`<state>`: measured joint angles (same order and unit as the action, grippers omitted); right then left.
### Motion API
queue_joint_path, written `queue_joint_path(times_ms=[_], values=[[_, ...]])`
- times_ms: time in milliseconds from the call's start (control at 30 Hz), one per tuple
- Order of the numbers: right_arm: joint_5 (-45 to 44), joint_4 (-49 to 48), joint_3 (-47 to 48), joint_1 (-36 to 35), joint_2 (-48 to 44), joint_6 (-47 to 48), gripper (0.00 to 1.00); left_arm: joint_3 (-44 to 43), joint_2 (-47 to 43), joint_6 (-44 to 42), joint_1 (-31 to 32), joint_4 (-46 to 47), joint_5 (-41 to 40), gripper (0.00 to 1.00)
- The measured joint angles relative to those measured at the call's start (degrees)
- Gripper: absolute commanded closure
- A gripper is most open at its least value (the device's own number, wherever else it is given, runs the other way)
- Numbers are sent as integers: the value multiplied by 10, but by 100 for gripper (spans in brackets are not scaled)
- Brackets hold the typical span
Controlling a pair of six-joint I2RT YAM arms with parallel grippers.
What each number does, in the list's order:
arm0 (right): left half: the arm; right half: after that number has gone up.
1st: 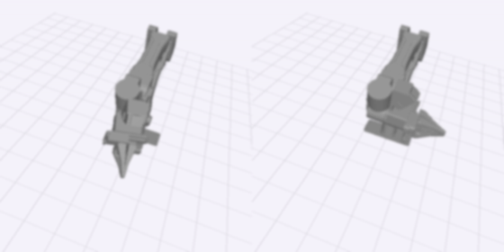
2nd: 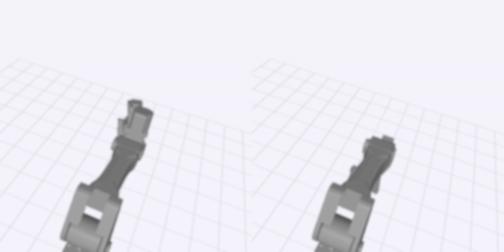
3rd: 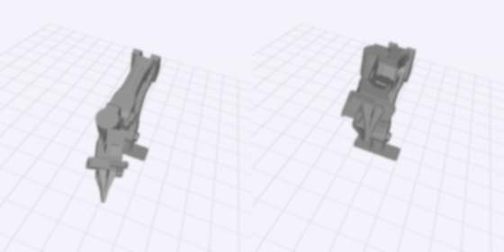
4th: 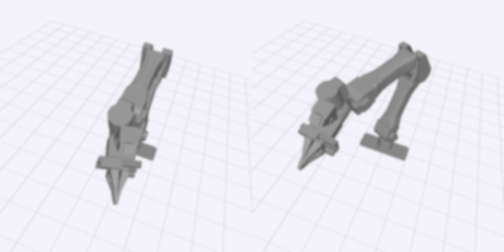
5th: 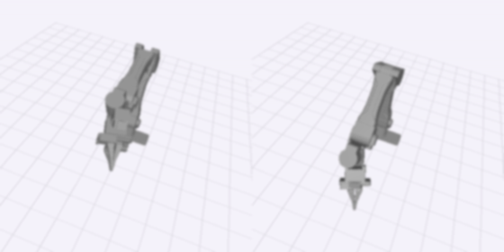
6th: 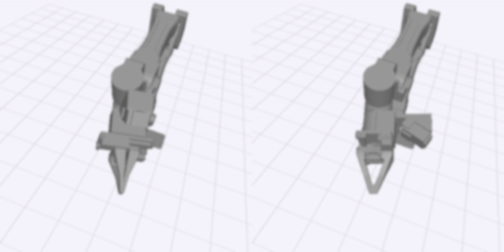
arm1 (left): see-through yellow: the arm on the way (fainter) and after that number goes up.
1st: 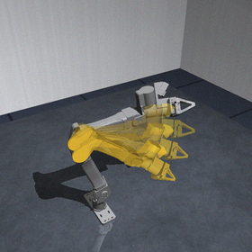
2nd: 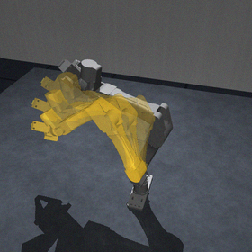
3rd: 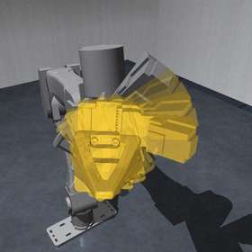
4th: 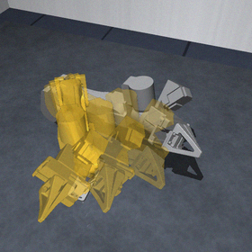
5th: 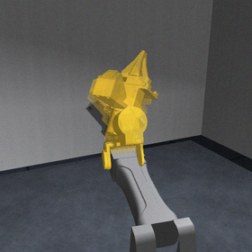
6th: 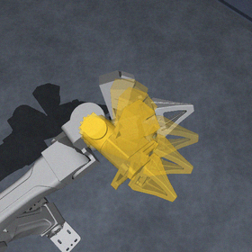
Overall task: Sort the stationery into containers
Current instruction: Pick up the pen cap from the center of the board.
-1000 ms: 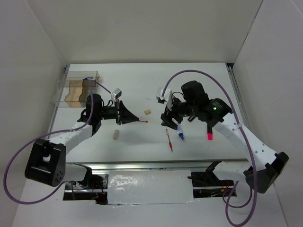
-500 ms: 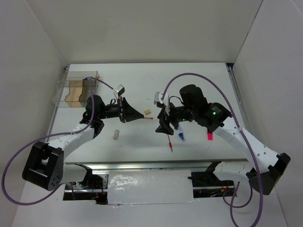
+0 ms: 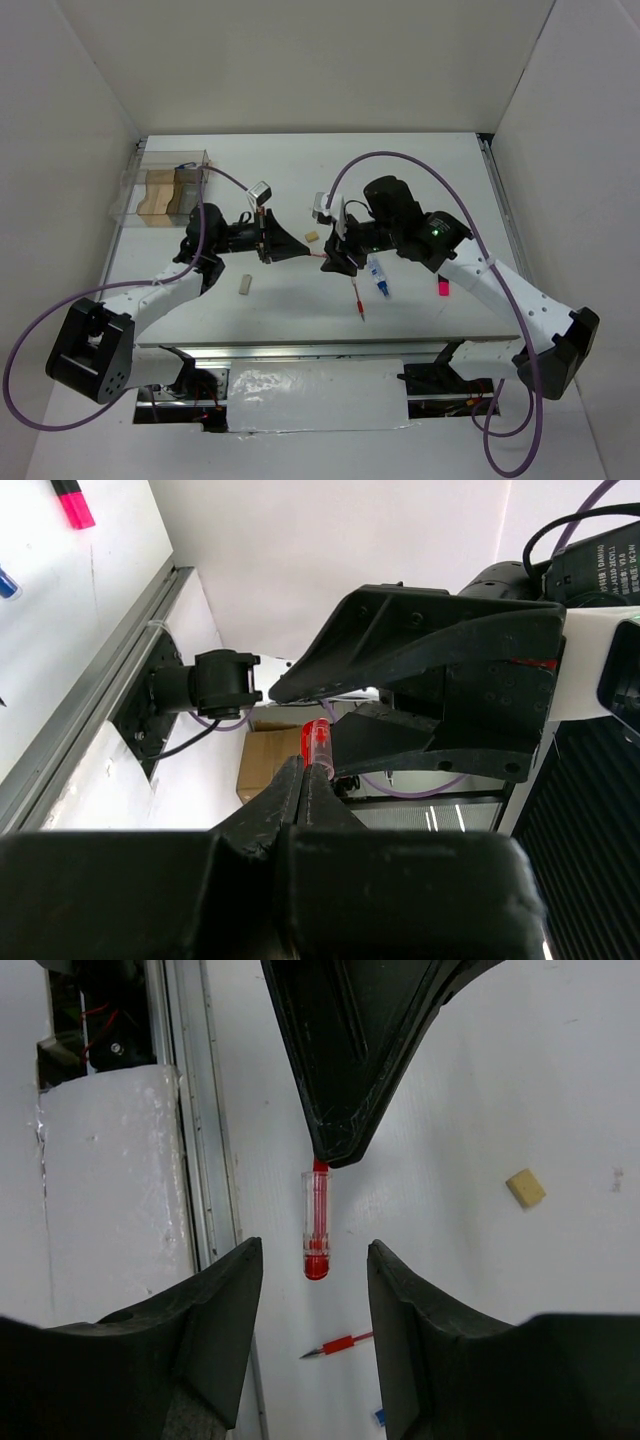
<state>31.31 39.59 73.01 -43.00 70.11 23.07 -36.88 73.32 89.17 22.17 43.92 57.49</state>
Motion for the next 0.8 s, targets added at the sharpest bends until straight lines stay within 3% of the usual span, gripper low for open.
queue_joint_path(times_ms=[433,533,600,667,700,767,800], values=[[-20,-2,10,-12,26,10,69,-11,0,10,7,-2,-2,100],[-21,-2,13,-13,26,14,80,-11,0,10,7,-2,-4,100],[-21,-1,14,-15,26,17,94,-11,0,10,7,-3,-6,100],[-24,-1,14,-17,26,20,100,-11,0,9,7,-6,-7,100],[-25,0,14,-17,26,21,100,-11,0,9,7,-8,-7,93],[-28,0,14,-19,26,22,100,-11,0,4,7,-12,-7,61],[-28,0,14,-19,26,22,100,-11,0,-2,7,-15,-7,27]])
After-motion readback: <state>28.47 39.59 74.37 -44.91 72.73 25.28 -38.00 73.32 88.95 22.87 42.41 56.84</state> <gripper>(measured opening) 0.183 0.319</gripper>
